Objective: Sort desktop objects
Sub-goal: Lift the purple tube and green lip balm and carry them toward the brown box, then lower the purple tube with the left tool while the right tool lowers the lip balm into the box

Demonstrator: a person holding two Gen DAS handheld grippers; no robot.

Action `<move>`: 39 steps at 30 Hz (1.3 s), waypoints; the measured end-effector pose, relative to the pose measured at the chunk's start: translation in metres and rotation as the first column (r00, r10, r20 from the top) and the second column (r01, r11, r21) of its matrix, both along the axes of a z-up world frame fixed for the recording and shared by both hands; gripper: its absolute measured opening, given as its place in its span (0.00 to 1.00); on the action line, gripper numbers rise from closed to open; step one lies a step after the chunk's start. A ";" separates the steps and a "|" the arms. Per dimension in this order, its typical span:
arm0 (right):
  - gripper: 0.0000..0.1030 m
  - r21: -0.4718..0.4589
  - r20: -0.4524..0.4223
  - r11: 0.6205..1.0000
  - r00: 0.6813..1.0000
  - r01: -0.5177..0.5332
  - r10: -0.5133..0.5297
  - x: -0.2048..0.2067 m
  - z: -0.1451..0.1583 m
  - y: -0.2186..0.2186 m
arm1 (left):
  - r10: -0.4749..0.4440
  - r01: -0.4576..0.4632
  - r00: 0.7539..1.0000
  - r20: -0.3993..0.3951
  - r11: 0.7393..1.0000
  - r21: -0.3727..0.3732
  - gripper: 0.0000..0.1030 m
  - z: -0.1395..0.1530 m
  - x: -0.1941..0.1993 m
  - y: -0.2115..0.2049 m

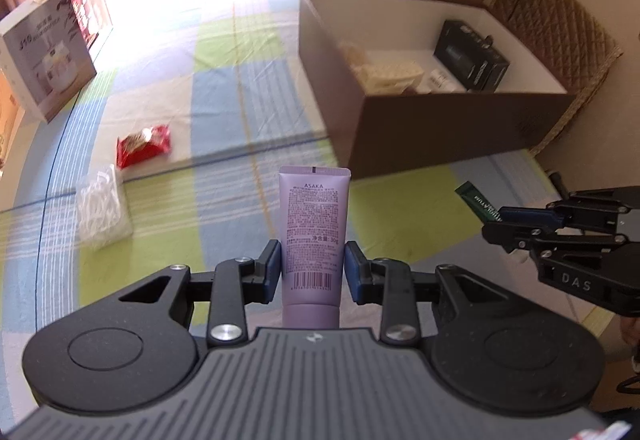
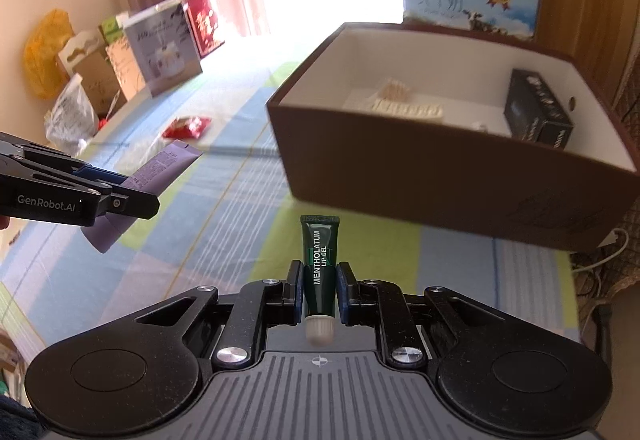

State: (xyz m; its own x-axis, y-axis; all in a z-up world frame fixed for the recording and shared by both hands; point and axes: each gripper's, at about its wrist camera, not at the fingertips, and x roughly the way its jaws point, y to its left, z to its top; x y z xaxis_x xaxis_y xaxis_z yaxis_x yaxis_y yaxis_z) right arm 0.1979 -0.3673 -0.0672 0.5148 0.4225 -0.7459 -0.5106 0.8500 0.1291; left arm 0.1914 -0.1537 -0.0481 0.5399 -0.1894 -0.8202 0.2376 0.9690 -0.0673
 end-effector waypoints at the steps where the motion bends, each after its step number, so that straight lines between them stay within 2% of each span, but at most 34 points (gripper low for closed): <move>1: 0.13 0.004 0.005 1.000 1.000 0.006 -0.006 0.001 0.004 -0.003 | -0.007 0.007 1.000 0.008 1.000 -0.003 0.27 0.004 0.001 -0.004; 14: 0.13 0.078 0.110 0.996 0.993 0.038 -0.046 0.024 0.054 -0.043 | -0.076 0.082 0.993 0.088 0.995 -0.064 0.27 0.041 0.027 -0.061; 23: 0.13 0.111 0.161 0.990 0.982 0.083 -0.100 0.076 0.073 -0.071 | -0.078 0.088 0.988 0.132 0.993 -0.074 0.27 0.054 0.071 -0.093; 29: 0.13 0.108 0.150 0.988 0.981 0.110 -0.126 0.126 0.071 -0.081 | -0.071 0.080 0.991 0.112 0.994 -0.079 0.27 0.049 0.114 -0.109; 39: 0.13 0.064 0.074 0.987 0.986 0.144 -0.149 0.207 0.041 -0.085 | -0.043 0.045 0.999 0.029 0.994 -0.103 0.27 0.028 0.194 -0.140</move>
